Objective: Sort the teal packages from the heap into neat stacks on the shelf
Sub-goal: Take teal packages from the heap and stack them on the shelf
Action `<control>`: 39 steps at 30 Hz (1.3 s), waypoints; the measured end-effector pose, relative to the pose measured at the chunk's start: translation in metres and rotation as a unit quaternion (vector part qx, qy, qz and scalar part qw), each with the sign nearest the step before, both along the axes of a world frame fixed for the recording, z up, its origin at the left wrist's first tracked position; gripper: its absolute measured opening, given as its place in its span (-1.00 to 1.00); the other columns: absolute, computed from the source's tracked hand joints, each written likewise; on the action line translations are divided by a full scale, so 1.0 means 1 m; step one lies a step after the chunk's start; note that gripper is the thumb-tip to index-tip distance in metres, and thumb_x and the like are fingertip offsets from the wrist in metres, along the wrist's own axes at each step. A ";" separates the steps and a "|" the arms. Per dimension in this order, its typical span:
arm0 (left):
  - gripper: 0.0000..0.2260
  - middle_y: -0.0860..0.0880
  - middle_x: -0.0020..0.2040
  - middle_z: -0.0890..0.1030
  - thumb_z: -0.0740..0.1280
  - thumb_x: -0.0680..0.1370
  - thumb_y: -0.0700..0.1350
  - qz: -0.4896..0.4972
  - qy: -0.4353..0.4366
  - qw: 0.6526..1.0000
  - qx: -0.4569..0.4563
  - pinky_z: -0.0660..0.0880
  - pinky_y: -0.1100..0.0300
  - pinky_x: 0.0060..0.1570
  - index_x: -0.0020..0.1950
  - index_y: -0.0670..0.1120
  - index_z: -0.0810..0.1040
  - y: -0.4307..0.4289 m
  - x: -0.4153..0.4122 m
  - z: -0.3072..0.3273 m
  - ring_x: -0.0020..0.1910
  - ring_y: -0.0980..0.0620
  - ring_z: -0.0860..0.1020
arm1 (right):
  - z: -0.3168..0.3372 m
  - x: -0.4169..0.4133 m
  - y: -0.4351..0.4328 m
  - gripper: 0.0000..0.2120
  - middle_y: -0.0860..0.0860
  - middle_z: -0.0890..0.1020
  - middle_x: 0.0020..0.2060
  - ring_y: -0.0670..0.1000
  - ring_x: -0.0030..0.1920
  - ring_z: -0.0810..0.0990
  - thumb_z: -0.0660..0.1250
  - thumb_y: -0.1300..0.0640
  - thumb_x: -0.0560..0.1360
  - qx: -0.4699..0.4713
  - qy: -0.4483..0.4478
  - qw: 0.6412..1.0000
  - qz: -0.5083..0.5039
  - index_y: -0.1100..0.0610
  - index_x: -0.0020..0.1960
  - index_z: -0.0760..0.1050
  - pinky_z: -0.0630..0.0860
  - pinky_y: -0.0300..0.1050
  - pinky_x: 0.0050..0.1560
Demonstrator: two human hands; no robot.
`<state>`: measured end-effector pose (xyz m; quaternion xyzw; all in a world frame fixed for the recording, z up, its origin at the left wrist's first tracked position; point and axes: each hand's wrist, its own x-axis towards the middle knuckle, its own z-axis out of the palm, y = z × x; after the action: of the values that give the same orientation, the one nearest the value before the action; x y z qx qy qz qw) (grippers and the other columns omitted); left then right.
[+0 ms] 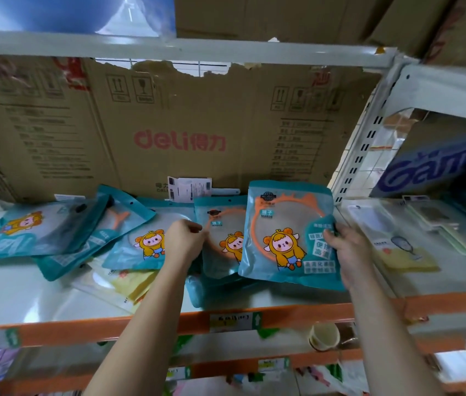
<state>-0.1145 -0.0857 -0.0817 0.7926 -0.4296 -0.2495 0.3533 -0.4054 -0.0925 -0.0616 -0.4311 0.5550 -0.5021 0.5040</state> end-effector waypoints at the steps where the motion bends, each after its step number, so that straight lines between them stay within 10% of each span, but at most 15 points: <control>1: -0.74 -0.09 -0.04 0.67 0.43 0.50 0.00 0.003 0.002 1.000 0.004 0.58 0.08 -0.11 0.08 -0.14 0.65 0.001 0.001 -0.001 -0.13 0.00 0.59 | -0.001 0.001 0.001 -0.89 0.10 0.69 -0.07 0.06 -0.14 0.70 0.26 0.22 0.58 0.000 0.000 1.000 0.002 0.09 0.04 0.55 0.59 -0.05 -0.20; 12: -0.71 -0.06 -0.22 0.63 0.45 0.47 0.09 -0.019 -0.002 0.997 0.072 0.52 0.21 -0.38 -0.16 -0.13 0.58 0.008 -0.001 0.001 -0.31 0.05 0.60 | 0.001 0.001 0.007 -0.88 0.06 0.69 -0.09 0.00 -0.19 0.70 0.28 0.24 0.57 0.001 -0.014 1.000 0.003 0.06 0.02 0.53 0.60 -0.14 -0.28; 29: -0.62 -0.03 0.11 0.63 0.30 0.60 0.00 0.013 0.122 0.966 -0.226 0.61 0.03 -0.07 0.40 -0.03 0.38 0.038 0.030 0.031 0.05 0.02 0.62 | 0.006 0.000 0.014 -0.87 0.01 0.71 -0.13 -0.02 -0.19 0.70 0.25 0.21 0.59 -0.020 -0.039 0.999 -0.032 0.06 0.04 0.55 0.58 -0.07 -0.22; 39: -0.89 -0.02 -0.13 0.59 0.18 0.64 -0.14 -0.031 0.050 0.970 -0.237 0.53 -0.04 -0.21 0.06 -0.08 0.50 0.042 -0.004 0.038 -0.14 -0.05 0.57 | 0.004 -0.047 0.019 -0.89 0.03 0.68 -0.13 -0.03 -0.24 0.68 0.25 0.14 0.61 -0.039 -0.042 0.992 -0.114 0.13 0.04 0.55 0.60 -0.08 -0.23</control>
<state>-0.1182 -0.0440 -0.0432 0.6593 -0.4824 -0.1909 0.5441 -0.4527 -0.0730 -0.0576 -0.3626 0.5587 -0.5956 0.4489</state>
